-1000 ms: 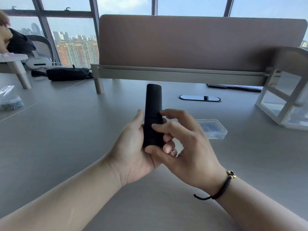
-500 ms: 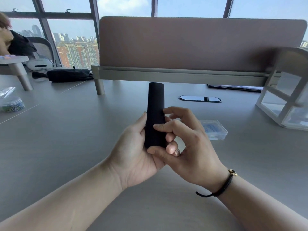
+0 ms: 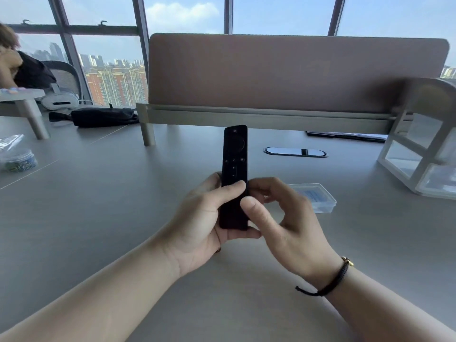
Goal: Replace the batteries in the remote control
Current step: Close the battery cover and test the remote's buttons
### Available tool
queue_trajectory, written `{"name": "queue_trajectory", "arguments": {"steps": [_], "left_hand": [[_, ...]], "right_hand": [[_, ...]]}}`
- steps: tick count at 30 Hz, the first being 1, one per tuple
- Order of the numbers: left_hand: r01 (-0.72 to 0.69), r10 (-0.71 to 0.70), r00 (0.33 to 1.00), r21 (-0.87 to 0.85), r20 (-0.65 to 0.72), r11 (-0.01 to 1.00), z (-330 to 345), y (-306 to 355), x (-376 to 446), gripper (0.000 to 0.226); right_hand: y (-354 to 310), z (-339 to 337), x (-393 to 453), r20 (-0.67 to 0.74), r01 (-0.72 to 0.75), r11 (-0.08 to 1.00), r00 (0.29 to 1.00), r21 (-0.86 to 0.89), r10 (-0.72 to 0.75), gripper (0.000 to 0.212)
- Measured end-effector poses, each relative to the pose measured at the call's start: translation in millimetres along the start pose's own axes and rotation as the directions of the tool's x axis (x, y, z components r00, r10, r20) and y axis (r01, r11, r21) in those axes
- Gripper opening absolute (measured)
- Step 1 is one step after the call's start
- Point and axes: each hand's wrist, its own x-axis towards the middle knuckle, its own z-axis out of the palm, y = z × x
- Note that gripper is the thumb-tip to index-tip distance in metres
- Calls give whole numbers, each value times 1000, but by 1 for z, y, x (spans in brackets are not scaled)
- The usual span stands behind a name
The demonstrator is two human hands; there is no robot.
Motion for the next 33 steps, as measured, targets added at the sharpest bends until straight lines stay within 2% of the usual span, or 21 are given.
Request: {"name": "queue_trajectory", "arguments": {"steps": [3,8,12,20,26,30,33], "left_hand": [[-8,7,1000,72,9,997,2,-4,0,27],[31,-33,997,29,63,999,7,-8,-2,22],[36,-37,996,23,83,999,6,-11,-2,26],[-43,29,987,88,158,995,3,-17,-1,20],[-67,49,979,81,200,995,3,-19,-1,22],[-59,38,983,117,179,991,3,-17,-3,17],[-33,15,993,145,120,989,2,-15,-2,25]], "right_hand": [[-1,-1,4,-16,-134,970,990,204,140,24],[2,-1,5,30,-239,913,969,331,243,27],[2,-2,5,39,-272,901,960,338,276,25],[-4,-4,5,30,-287,887,955,363,296,31],[-11,-6,5,71,-340,838,936,427,344,32],[-12,-6,5,118,-360,833,932,419,343,37],[-17,-8,6,130,-334,867,942,370,308,49]]}}
